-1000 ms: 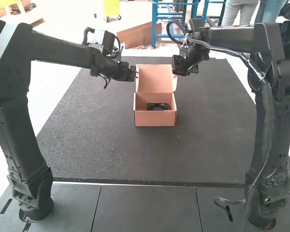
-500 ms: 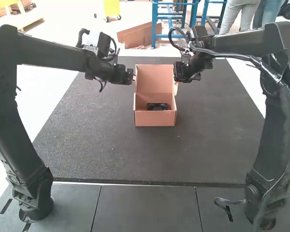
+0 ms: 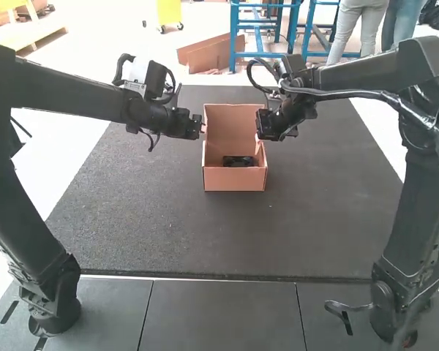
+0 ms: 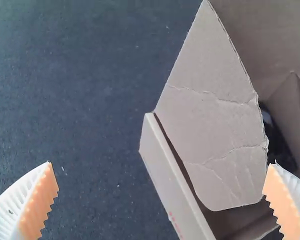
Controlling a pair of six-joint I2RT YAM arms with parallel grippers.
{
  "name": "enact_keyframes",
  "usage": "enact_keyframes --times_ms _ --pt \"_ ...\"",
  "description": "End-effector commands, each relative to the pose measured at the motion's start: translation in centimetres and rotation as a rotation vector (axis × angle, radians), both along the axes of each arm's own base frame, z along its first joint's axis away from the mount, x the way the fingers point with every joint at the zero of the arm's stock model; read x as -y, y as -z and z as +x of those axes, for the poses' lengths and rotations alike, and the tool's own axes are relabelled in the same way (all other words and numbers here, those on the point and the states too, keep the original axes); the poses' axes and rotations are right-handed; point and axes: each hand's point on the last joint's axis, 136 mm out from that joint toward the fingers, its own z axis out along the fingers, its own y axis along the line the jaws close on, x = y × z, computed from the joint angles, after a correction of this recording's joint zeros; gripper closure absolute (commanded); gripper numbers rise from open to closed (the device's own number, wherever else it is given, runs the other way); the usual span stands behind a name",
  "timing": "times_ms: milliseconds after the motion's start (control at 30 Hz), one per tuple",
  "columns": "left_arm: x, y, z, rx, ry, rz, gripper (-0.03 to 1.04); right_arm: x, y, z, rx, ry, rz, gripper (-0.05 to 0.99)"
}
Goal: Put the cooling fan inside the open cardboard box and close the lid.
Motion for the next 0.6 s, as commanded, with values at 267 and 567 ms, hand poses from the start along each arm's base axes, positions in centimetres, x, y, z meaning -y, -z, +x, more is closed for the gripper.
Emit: enact_keyframes --times_ms 267,567 --pt "0.2 0.2 -1.8 0.005 0.022 -0.003 0.04 0.7 0.9 -2.6 -0.009 -0.031 -0.037 0.95" --pt "-1.0 2.1 -4.3 -0.074 0.035 0.068 0.04 2.1 2.2 -3.0 -0.008 -0.018 -0.111 0.92"
